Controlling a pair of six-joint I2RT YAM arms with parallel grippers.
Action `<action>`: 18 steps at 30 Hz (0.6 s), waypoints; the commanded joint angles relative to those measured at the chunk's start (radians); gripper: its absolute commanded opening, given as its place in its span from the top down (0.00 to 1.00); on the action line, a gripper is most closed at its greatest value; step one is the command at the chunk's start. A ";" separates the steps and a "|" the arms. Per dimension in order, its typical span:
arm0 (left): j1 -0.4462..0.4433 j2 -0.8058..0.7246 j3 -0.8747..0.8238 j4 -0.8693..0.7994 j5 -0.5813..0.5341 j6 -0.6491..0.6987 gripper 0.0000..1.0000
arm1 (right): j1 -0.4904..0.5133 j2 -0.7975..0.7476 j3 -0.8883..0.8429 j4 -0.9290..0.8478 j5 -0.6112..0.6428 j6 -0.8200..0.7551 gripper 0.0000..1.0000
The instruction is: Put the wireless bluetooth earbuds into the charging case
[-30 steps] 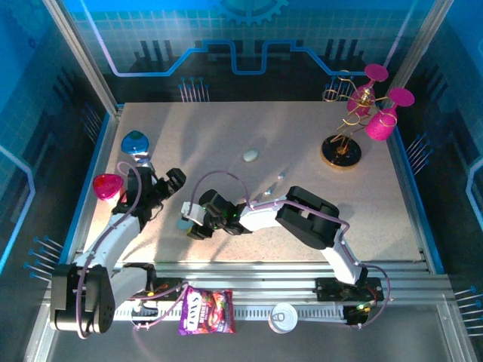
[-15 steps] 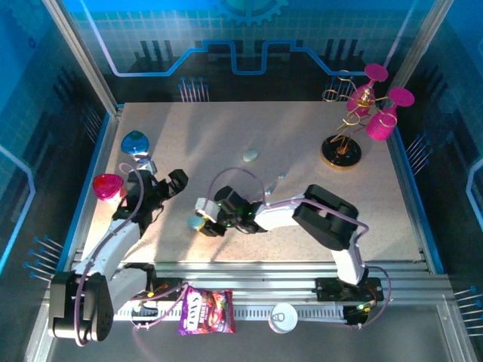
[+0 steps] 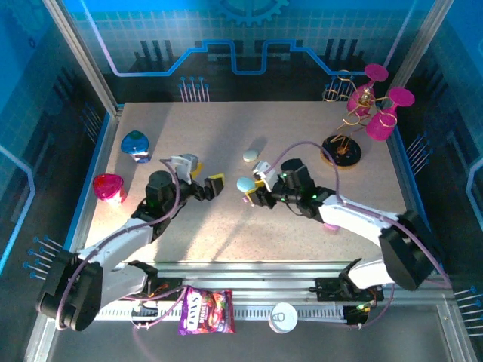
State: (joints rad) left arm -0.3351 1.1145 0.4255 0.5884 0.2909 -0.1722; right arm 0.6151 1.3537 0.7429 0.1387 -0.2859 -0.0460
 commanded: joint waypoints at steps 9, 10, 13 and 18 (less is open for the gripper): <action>-0.118 0.072 0.127 -0.011 0.335 0.237 0.03 | -0.138 -0.247 0.121 -0.486 -0.193 -0.138 0.69; -0.125 0.071 0.135 -0.020 0.358 0.238 0.03 | -0.137 -0.259 0.130 -0.512 -0.216 -0.145 0.69; -0.151 0.058 0.150 -0.031 0.431 0.251 0.05 | -0.137 -0.282 0.189 -0.559 -0.276 -0.144 0.70; -0.198 0.058 0.193 -0.062 0.530 0.253 0.07 | -0.135 -0.291 0.247 -0.612 -0.403 -0.144 0.70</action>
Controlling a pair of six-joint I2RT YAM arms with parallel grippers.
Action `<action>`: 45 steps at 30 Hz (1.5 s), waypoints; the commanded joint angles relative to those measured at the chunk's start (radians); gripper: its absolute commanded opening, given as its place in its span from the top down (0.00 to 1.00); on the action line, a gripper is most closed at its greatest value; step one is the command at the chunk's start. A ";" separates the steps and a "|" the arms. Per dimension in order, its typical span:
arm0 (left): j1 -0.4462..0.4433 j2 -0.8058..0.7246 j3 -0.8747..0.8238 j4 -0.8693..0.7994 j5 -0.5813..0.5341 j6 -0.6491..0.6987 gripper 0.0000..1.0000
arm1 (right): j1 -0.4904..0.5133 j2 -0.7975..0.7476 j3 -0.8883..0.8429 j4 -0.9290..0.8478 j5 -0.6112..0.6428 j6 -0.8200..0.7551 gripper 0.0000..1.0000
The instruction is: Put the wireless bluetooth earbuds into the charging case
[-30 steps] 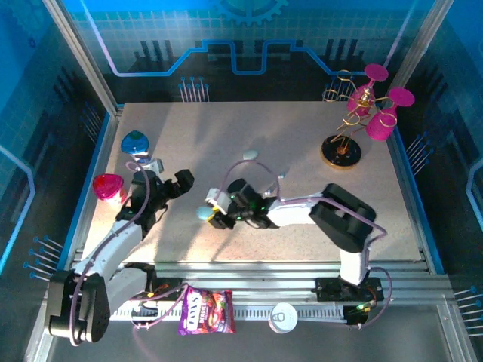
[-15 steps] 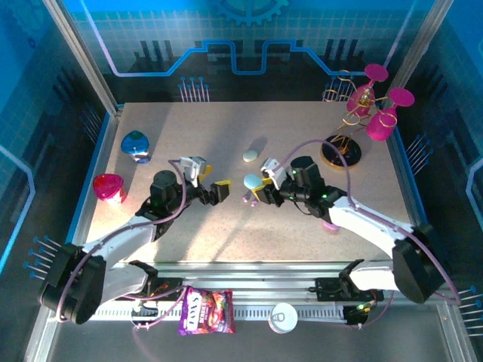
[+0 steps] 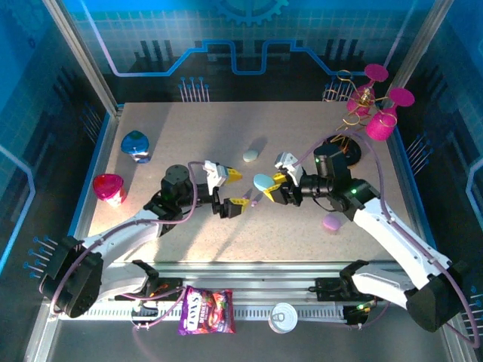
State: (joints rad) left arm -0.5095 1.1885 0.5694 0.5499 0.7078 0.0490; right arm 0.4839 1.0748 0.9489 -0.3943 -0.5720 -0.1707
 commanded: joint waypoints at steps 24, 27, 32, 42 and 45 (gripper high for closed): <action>-0.103 0.049 0.094 0.170 0.185 -0.151 0.37 | 0.050 -0.003 0.090 -0.133 -0.201 -0.053 0.71; -0.104 0.054 0.096 0.175 0.182 -0.152 0.40 | 0.049 -0.004 0.087 -0.132 -0.197 -0.055 0.71; -0.106 0.060 0.101 0.177 0.177 -0.153 0.42 | 0.051 0.001 0.084 -0.134 -0.198 -0.057 0.71; -0.107 0.076 0.107 0.196 0.169 -0.183 0.43 | 0.051 0.002 0.067 -0.115 -0.173 -0.072 0.71; -0.108 0.079 0.107 0.208 0.170 -0.190 0.44 | 0.051 0.004 0.068 -0.121 -0.174 -0.075 0.72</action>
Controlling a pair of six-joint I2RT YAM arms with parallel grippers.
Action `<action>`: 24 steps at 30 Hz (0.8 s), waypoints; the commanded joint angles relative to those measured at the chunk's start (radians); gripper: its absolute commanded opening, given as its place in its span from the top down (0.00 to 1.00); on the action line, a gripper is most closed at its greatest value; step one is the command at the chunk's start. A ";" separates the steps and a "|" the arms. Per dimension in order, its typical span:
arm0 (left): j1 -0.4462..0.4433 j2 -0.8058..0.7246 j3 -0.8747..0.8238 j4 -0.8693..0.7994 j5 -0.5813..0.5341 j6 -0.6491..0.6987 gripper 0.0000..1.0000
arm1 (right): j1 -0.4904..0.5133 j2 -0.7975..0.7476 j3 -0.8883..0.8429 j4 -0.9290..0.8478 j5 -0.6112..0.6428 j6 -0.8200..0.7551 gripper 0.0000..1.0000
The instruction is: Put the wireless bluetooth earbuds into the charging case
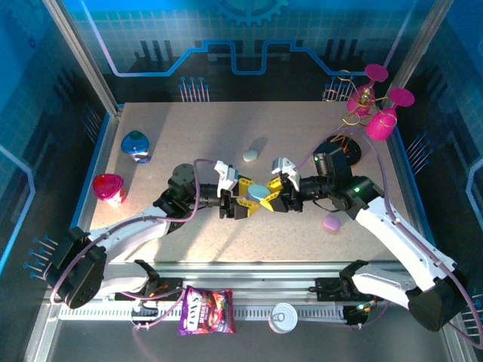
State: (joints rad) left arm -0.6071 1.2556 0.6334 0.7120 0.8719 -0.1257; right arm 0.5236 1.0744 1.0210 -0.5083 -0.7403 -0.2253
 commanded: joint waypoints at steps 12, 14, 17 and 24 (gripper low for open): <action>-0.010 0.022 0.048 0.067 0.013 -0.031 0.48 | 0.012 0.010 -0.002 -0.026 0.011 -0.035 0.72; -0.011 0.024 0.048 0.069 0.017 -0.029 0.48 | 0.012 0.009 -0.001 -0.024 0.009 -0.032 0.72; -0.010 0.022 0.046 0.072 0.022 -0.023 0.45 | 0.011 0.006 0.000 -0.010 0.003 -0.020 0.72; -0.010 0.022 0.040 0.068 0.012 -0.009 0.41 | 0.007 -0.012 -0.018 0.025 -0.005 -0.005 0.71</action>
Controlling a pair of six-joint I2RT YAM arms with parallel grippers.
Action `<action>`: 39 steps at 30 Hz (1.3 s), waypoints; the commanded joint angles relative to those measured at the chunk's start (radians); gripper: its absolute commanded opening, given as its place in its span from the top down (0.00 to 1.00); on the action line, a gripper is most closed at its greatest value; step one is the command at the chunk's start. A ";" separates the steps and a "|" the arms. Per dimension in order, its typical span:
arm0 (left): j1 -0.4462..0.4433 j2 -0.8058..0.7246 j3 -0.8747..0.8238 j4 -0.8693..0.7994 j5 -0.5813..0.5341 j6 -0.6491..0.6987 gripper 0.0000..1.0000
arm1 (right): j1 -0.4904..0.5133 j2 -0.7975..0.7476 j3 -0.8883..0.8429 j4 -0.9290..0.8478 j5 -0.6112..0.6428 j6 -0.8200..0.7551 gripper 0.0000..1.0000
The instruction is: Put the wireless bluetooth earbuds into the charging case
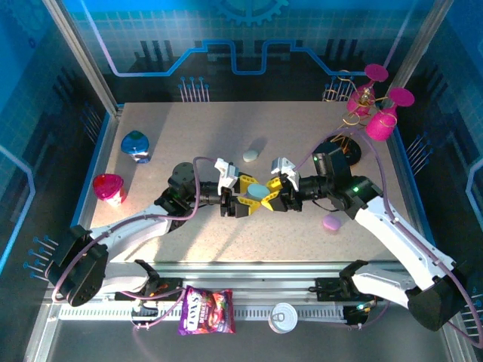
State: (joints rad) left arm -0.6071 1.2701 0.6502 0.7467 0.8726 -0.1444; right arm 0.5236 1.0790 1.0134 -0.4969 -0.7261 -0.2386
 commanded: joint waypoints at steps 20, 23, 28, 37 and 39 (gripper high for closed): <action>-0.010 0.005 0.002 0.038 0.001 0.031 0.39 | -0.002 -0.054 -0.050 0.061 -0.050 0.040 0.71; -0.010 0.007 0.002 0.040 0.003 0.028 0.38 | -0.004 -0.056 -0.053 0.073 -0.056 0.048 0.71; -0.010 0.009 0.002 0.044 0.003 0.028 0.38 | -0.005 -0.056 -0.059 0.083 -0.054 0.053 0.71; -0.010 0.018 0.006 0.054 0.005 0.023 0.37 | -0.005 -0.060 -0.071 0.117 -0.058 0.068 0.71; -0.010 0.018 0.006 0.057 0.006 0.024 0.37 | -0.007 -0.060 -0.074 0.121 -0.057 0.068 0.71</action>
State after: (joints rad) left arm -0.6071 1.2774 0.6502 0.7654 0.8726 -0.1318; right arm 0.5220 1.0332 0.9520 -0.4160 -0.7498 -0.1833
